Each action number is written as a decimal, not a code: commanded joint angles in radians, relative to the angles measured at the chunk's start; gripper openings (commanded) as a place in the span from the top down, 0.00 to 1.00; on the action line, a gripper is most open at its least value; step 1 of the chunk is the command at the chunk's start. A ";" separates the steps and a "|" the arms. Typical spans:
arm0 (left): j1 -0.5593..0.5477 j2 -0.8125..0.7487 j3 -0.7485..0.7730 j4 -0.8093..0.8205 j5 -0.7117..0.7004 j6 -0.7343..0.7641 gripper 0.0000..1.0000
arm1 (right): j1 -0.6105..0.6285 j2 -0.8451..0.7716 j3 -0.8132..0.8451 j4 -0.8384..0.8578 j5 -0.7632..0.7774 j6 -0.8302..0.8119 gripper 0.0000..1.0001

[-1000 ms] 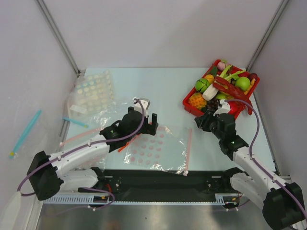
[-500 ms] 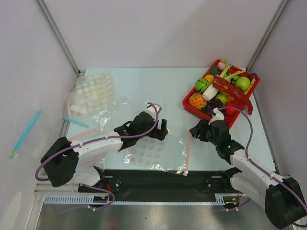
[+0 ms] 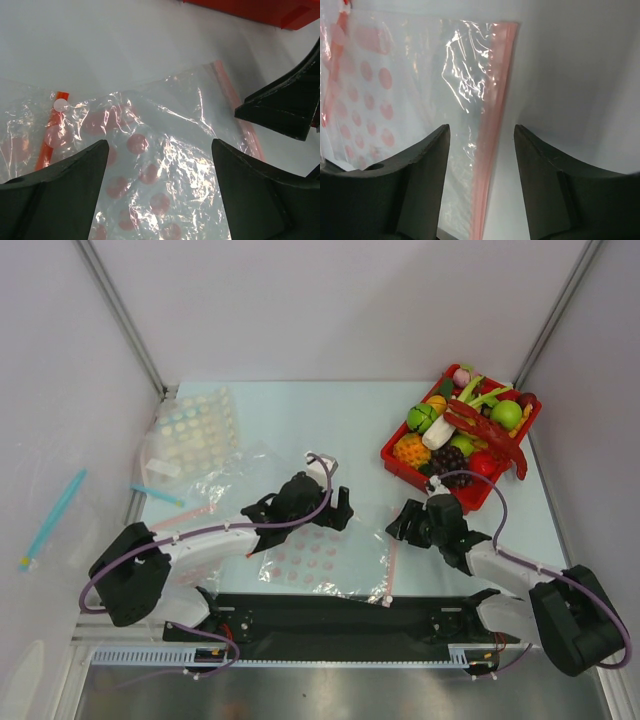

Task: Place the food in the zip-top bag and seal the zipper
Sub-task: Pick up the zipper food storage bag at the center of the board, then open the zipper of the food storage bag at the center of the board.

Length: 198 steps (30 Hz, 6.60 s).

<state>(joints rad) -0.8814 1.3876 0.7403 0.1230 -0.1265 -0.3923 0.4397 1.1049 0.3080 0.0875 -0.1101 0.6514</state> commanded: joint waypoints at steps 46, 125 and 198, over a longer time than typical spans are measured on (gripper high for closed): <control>-0.076 0.355 0.120 0.144 0.298 -0.112 0.70 | 0.073 0.092 0.042 0.116 -0.129 0.010 0.71; -0.241 -0.150 -0.030 0.152 -0.223 0.239 0.30 | 0.600 -0.071 0.264 0.149 0.922 0.160 1.00; -0.116 -0.110 -0.025 0.119 -0.018 0.090 1.00 | 0.495 -0.048 0.217 0.293 0.494 -0.082 0.50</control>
<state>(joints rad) -1.0000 1.3079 0.7151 0.2008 -0.1493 -0.2798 0.9375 1.0794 0.5049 0.3492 0.3988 0.6033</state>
